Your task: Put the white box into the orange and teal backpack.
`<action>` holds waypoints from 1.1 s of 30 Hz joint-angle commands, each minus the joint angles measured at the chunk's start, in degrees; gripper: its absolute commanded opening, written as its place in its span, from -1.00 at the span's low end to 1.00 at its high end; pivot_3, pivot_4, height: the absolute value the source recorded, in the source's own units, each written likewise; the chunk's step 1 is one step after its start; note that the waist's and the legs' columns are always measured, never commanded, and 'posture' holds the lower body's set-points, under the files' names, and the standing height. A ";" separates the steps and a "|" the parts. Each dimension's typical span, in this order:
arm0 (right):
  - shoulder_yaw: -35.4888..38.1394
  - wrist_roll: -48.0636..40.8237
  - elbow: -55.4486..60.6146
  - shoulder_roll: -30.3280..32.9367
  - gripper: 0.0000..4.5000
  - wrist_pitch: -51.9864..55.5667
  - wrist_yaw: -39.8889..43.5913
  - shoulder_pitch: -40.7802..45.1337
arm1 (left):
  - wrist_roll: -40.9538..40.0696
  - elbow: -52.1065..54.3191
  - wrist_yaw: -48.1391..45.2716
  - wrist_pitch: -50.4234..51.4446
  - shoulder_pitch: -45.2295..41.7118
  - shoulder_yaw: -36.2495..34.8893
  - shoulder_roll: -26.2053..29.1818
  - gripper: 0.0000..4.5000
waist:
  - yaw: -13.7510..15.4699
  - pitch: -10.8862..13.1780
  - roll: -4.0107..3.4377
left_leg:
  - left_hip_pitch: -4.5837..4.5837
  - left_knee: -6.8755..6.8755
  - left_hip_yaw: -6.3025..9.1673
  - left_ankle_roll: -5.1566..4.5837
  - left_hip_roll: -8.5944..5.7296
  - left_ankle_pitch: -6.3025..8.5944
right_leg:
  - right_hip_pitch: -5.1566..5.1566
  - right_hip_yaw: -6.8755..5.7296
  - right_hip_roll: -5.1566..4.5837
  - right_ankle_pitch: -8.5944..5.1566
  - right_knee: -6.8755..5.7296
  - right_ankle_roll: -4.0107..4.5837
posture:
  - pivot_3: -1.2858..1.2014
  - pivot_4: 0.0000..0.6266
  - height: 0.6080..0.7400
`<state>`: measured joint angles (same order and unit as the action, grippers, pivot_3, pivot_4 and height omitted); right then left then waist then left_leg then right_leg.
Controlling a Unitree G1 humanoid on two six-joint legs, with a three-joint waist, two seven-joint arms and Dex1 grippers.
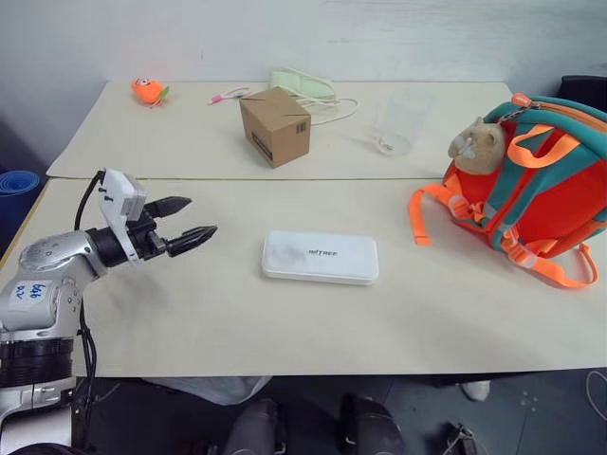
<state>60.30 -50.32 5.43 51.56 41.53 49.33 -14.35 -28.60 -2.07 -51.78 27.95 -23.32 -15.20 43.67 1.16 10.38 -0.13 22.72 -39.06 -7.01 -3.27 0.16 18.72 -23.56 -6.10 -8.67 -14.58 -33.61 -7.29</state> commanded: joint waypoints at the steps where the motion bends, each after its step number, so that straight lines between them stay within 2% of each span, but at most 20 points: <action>1: 0.17 -0.75 1.89 -1.34 1.00 -0.06 -1.21 0.46 | -1.33 2.97 0.21 0.59 -0.89 -1.18 0.69 0.99 | 0.12 0.00 0.00 | -0.01 0.00 0.00 0.20 0.01 0.11 | 0.00 0.01 -0.01 -0.01 0.00 0.01 | 0.03 -0.52 1.00; 11: -2.22 0.59 3.92 -2.11 1.00 -0.80 -3.75 0.85 | -1.78 3.56 1.14 3.28 -1.97 -1.09 0.71 0.99 | 0.15 0.00 -0.01 | 0.00 0.00 -0.02 0.22 -0.02 0.11 | 0.00 -0.01 0.10 -0.01 -0.18 0.02 | 0.03 -0.52 1.00; 17: -12.43 4.36 10.24 -2.39 1.00 -2.23 -5.71 2.82 | 0.81 3.85 2.84 3.30 -2.42 2.58 -0.64 0.99 | 0.03 -0.01 -0.01 | -0.02 0.00 -0.06 0.22 -0.03 0.11 | -0.01 0.01 0.12 -0.01 -0.24 0.02 | 0.03 -0.52 1.00; 20: -25.98 7.91 13.65 -2.88 0.75 -3.54 -5.67 7.71 | 6.99 1.39 4.39 -0.63 -3.96 9.60 -3.12 0.75 | 0.03 0.00 0.00 | -0.09 -0.01 -0.07 0.22 -0.04 0.10 | 0.04 0.00 0.17 -0.01 -0.23 0.02 | 0.03 -0.52 1.00; 24: -38.28 13.32 11.66 -4.49 0.17 -5.31 -6.83 15.40 | 12.85 -0.92 4.22 -4.83 -4.78 16.15 -5.29 0.22 | 0.04 0.00 -0.01 | -0.07 0.00 -0.10 0.09 -0.11 0.00 | -0.01 0.00 0.17 -0.01 -0.29 0.02 | 0.03 -0.52 1.00; 31: -51.07 20.88 6.48 -9.69 -0.90 -8.02 -8.05 24.82 | 18.37 -5.60 4.87 -8.35 -6.99 20.20 -7.38 -0.75 | 0.02 0.00 0.00 | 0.14 -0.06 -0.08 -0.14 -0.14 -0.13 | -0.12 -0.13 0.16 -0.01 -0.26 0.01 | 0.03 -0.52 1.00; 32: -52.60 21.89 5.76 -10.47 -1.00 -8.09 -8.25 25.98 | 18.21 -5.62 4.49 -7.78 -7.23 20.45 -7.72 -0.88 | -0.02 0.00 0.00 | 0.13 -0.06 -0.07 -0.15 -0.14 -0.14 | -0.12 -0.12 0.16 -0.01 -0.28 0.01 | 0.03 -0.52 1.00; 33: -54.17 23.31 5.09 -11.31 -1.00 -8.04 -9.12 27.08 | 17.46 -5.05 3.67 -6.55 -7.40 20.80 -8.28 -0.99 | 0.01 0.00 0.00 | 0.14 -0.06 -0.07 -0.14 -0.14 -0.14 | -0.12 -0.12 0.16 -0.01 -0.28 0.01 | 0.03 -0.52 1.00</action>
<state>7.08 -28.91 10.69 40.67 34.70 41.29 11.36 -10.87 -7.91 -47.25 21.01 -29.74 5.63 35.81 1.17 10.38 -0.12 22.87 -39.12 -7.08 -3.42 0.02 18.58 -23.68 -6.23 -8.51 -14.59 -33.89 -7.27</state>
